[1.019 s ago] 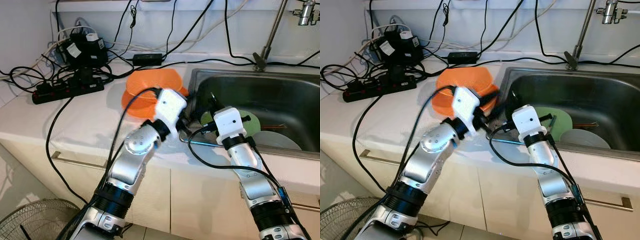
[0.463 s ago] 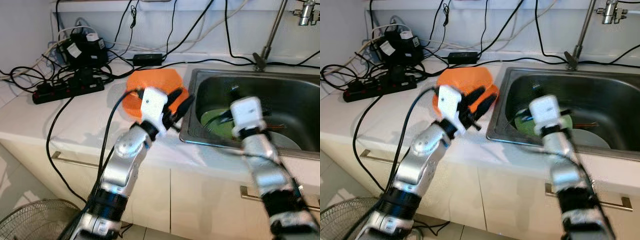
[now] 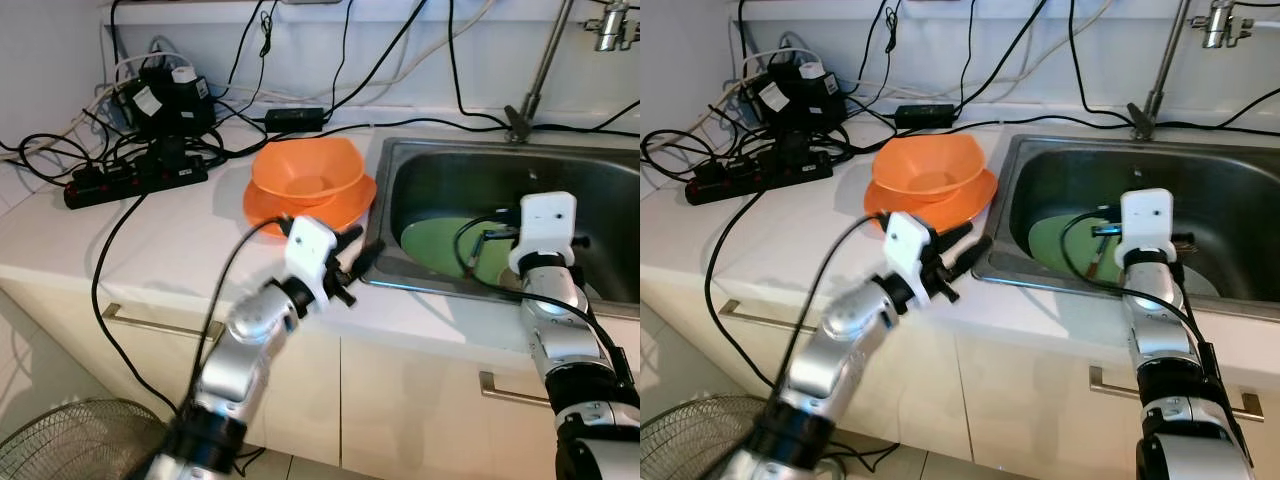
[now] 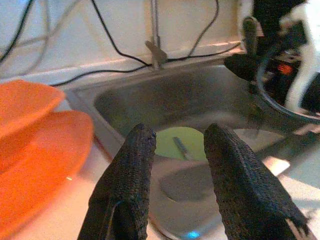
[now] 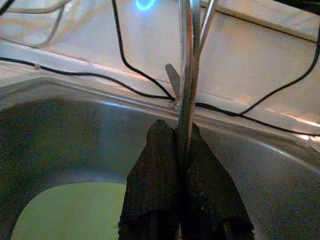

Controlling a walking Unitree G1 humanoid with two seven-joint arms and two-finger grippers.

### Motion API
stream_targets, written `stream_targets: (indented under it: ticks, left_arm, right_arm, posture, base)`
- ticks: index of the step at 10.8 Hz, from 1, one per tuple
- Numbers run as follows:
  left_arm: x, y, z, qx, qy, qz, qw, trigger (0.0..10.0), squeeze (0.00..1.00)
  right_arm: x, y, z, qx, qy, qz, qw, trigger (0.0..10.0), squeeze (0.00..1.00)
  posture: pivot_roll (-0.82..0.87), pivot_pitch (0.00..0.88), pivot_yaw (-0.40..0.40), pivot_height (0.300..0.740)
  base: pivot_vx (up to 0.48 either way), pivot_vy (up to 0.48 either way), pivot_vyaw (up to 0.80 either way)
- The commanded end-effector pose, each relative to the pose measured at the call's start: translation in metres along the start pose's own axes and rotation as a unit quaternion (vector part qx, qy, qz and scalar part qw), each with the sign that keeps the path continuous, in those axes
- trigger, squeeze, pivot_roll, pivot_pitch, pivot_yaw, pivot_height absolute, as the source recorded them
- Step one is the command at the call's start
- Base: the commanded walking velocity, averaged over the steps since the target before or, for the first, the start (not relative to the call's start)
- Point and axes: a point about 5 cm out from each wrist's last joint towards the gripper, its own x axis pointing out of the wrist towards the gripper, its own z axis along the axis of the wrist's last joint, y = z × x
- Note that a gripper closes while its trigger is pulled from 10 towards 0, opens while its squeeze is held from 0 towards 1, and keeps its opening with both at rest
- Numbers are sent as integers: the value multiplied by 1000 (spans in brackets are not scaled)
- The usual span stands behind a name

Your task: Kitchen organization

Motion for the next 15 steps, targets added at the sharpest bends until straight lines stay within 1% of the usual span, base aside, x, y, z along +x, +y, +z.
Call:
stream_targets:
  ticks: [1, 2, 3, 4, 5, 6, 8, 9, 10, 11, 13, 14, 15]
  left_arm:
    - [-1, -1, -1, 0, 6, -4, 1000, 10000, 0]
    - [-1, -4, -3, -3, 11, -10, 1000, 10000, 0]
    - [-1, -5, -3, -4, 12, -10, 1000, 10000, 0]
    - [-2, -8, -6, -7, 19, -17, 1000, 10000, 0]
    - [-2, -11, -8, -8, 22, -22, 999, 10000, 0]
    - [-2, -13, -8, -10, 23, -26, 999, 10000, 0]
    - [-1, -16, -9, -12, 24, -31, 999, 10000, 0]
    - [-2, -17, -9, -12, 24, -31, 999, 10000, 0]
    - [-2, -17, -10, -12, 26, -32, 999, 10000, 0]
    - [-2, -17, -10, -12, 26, -33, 999, 10000, 0]
    - [-2, -17, -10, -11, 26, -32, 999, 10000, 0]
    - [-1, -15, -8, -6, 21, -26, 999, 10000, 0]
    - [0, -14, -6, -4, 15, -20, 1000, 10000, 0]
  right_arm:
    - [0, -3, -5, 6, 9, -11, 1000, 10000, 0]
    - [-2, 0, -12, 16, 23, -15, 999, 10000, 0]
    - [-3, 1, -14, 14, 25, -15, 999, 10000, 0]
    - [-5, 6, -19, 22, 37, -13, 999, 10000, 0]
    - [-6, 10, -20, 25, 36, -7, 999, 10000, 0]
    - [-6, 13, -21, 25, 38, -5, 999, 10000, 1000]
    - [-7, 16, -21, 27, 34, -2, 999, 10000, 1000]
    - [-6, 17, -20, 27, 33, -2, 999, 10000, 604]
    - [-6, 18, -20, 27, 31, -1, 999, 10000, 0]
    - [-6, 19, -18, 27, 28, 1, 999, 10000, 0]
    - [-3, 23, -6, 22, -8, 6, 1000, 10000, 0]
    - [1, 23, 13, 48, -56, 6, 997, 10000, 0]
    - [2, 26, 22, 59, -80, 17, 995, 10000, 0]
  posture:
    - [29, 0, 83, 740]
    - [34, 0, 84, 740]
    - [34, 0, 85, 740]
    - [35, 0, 87, 740]
    - [36, 0, 88, 740]
    - [36, 0, 90, 740]
    - [34, 0, 91, 740]
    - [34, 0, 91, 740]
    - [35, 0, 91, 740]
    - [34, 0, 93, 740]
    - [32, 0, 95, 740]
    - [27, 0, 95, 740]
    - [25, 0, 94, 740]
  base:
    - [0, 0, 0]
    - [0, 0, 0]
    - [0, 0, 0]
    - [0, 0, 0]
    - [0, 0, 0]
    - [0, 0, 0]
    - [0, 0, 0]
    - [0, 0, 0]
    - [0, 0, 0]
    - [0, 0, 0]
    - [0, 0, 0]
    - [0, 0, 0]
    - [0, 0, 0]
